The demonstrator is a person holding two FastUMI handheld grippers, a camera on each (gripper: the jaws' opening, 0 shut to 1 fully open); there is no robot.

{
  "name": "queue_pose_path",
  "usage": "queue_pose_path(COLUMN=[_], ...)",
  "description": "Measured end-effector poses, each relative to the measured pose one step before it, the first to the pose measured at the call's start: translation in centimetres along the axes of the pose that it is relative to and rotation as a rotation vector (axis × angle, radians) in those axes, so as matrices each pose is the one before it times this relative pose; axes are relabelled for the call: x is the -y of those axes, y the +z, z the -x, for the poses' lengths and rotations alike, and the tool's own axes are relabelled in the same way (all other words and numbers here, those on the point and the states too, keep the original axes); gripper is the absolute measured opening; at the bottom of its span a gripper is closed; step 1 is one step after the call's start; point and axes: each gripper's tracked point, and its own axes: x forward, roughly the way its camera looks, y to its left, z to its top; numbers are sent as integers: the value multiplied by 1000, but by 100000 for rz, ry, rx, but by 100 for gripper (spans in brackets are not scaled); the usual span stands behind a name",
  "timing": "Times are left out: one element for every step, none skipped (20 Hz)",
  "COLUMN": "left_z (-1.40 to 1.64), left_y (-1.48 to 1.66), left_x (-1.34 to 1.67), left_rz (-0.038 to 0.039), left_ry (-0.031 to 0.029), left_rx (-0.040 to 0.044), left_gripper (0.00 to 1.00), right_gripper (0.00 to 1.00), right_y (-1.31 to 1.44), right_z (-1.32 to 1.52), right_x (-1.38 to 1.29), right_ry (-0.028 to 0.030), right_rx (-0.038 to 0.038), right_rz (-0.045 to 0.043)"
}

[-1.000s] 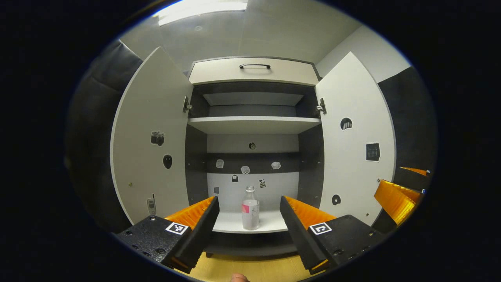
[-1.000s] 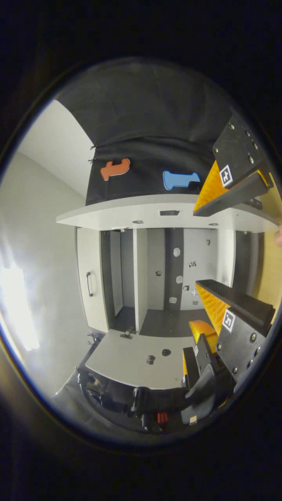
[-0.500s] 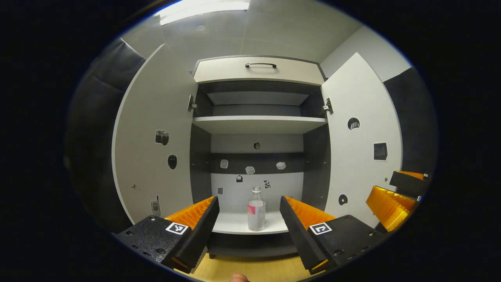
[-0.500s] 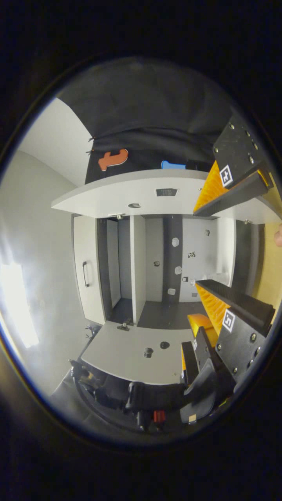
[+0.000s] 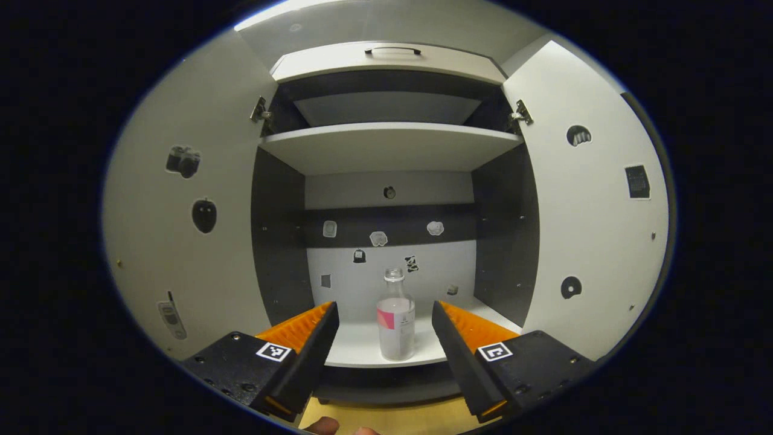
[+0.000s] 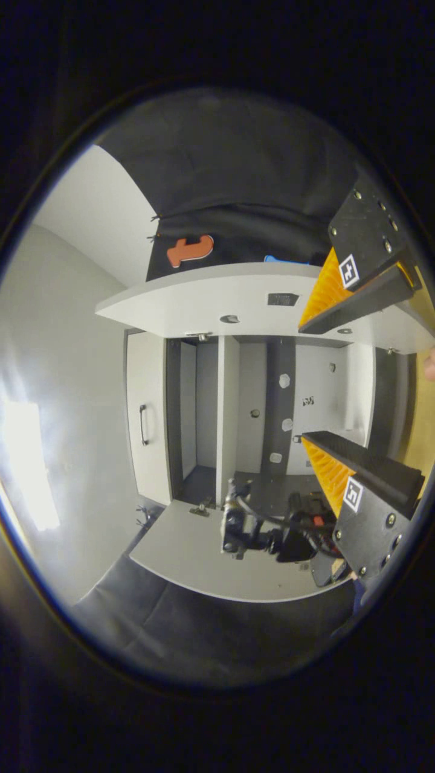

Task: Grasp the bottle in the cabinet with the left hand and place it on the coaster, then close the right door with the right hand and the left door with the left hand.

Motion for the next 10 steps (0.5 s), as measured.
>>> queue_pose_path(left_z=[-1066,-1190,-1066,-1084,-907,-1088,-973,-971,-1068,-876], left_y=[-644,-402,-492,-458,-592,-484,-398,-394,-364,-366], left_x=[-47,109,215,93,80,15,22,32,-41,27], left_rz=[-949,-185,262,-96,-320,-243,180,259,205,-153], left_ry=[-106,-695,-962,-871,-530,-85,-42,-22,151,198], left_rx=[-820,-493,-738,-842,-1107,-858,-578,-596,-122,-747], left_gripper=[96,96,96,96,96,96,97,97,97,97], right_gripper=[97,97,97,93,93,93,97,97,97,97], right_y=[231,69,98,-97,56,-3,-8,-22,-74,-226], right_z=[18,-27,-62,94,-37,-68,-63,13,-39,122], right_x=[267,400,343,185,355,524,509,608,406,322], right_ry=[-1365,-1553,-1519,-1677,-1813,-1857,-1850,-1694,-1525,-1429], right_rx=[525,370,153,59,143,127,-193,-354,-487,-671], right_rz=[405,287,105,0,265,623,738,439,89,266])
